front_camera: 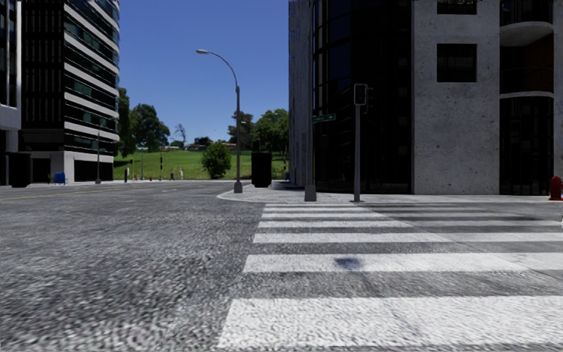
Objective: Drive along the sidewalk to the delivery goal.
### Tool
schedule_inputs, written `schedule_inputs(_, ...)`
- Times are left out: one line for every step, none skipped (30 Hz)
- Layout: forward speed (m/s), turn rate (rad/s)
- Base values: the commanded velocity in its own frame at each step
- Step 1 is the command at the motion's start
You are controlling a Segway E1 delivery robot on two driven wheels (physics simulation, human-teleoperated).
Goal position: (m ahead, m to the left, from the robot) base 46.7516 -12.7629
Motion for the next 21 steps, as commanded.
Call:
schedule_inputs(1.90,-0.37)
schedule_inputs(1.82,-0.38)
schedule_inputs(1.70,-0.38)
schedule_inputs(1.58,-0.38)
schedule_inputs(1.58,-0.38)
schedule_inputs(1.44,-0.38)
schedule_inputs(1.31,-0.38)
schedule_inputs(1.25,-0.39)
schedule_inputs(1.23,-0.39)
schedule_inputs(1.22,-0.39)
schedule_inputs(1.21,-0.39)
schedule_inputs(1.21,-0.39)
schedule_inputs(1.21,-0.37)
schedule_inputs(1.21,-0.34)
schedule_inputs(1.21,-0.33)
schedule_inputs(1.21,-0.17)
schedule_inputs(1.22,0.00)
schedule_inputs(1.22,0.00)
schedule_inputs(1.23,0.00)
schedule_inputs(1.23,0.00)
schedule_inputs(1.23,0.00)
